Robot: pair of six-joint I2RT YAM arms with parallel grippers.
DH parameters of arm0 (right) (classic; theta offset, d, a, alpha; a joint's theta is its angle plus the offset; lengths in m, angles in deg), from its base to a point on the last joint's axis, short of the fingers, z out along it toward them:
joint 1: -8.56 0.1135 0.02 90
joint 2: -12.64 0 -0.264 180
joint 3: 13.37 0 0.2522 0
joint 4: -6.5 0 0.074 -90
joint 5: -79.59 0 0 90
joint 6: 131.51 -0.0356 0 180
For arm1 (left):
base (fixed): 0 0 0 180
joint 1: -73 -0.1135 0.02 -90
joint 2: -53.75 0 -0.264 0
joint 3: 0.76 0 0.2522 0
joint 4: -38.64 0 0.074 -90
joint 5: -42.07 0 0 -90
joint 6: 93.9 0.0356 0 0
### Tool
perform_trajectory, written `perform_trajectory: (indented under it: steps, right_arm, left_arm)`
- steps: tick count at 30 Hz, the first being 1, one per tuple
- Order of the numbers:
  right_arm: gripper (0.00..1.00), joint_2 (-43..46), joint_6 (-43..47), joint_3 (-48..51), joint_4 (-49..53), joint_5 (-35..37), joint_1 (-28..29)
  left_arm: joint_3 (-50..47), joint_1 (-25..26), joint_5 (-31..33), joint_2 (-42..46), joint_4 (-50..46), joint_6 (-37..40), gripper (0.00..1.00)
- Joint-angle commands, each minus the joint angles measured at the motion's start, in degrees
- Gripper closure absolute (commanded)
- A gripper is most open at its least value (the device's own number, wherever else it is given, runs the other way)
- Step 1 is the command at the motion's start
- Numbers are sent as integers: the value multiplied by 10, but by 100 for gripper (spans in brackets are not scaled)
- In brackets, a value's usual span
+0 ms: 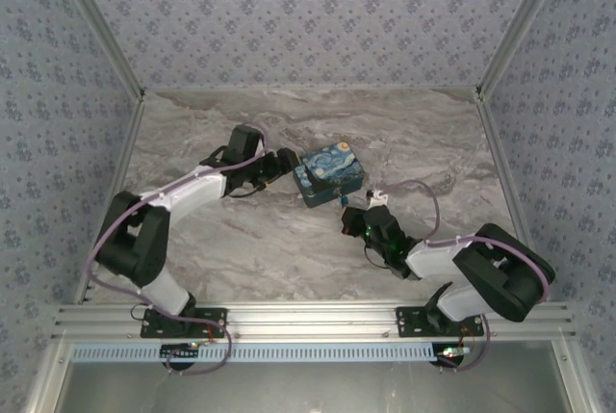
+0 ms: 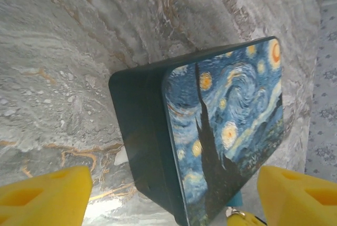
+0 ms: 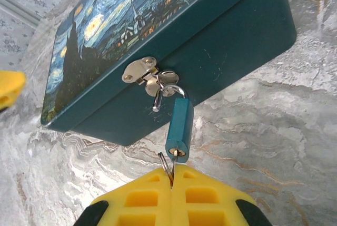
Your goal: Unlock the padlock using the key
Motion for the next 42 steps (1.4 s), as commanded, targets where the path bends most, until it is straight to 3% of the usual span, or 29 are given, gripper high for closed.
perform_trajectory:
  steps: [1, 15, 34, 37, 42]
  right_arm:
    - [100, 20, -24, 11, 32, -10, -13]
    - [100, 11, -50, 12, 46, -105, -73]
    - [98, -39, -110, 7, 63, -205, -146]
    - [95, -48, -114, 6, 63, -208, -148]
    - [79, -45, -120, 11, 76, -195, -151]
  left_arm:
    - [34, 9, -31, -33, 25, 16, 22]
    - [6, 14, -15, -91, 43, 13, 29]
    - [-72, 0, 26, -66, 44, 17, 32]
    - [-73, 0, 27, -65, 44, 17, 32]
    - [-75, -2, 30, -61, 42, 18, 32]
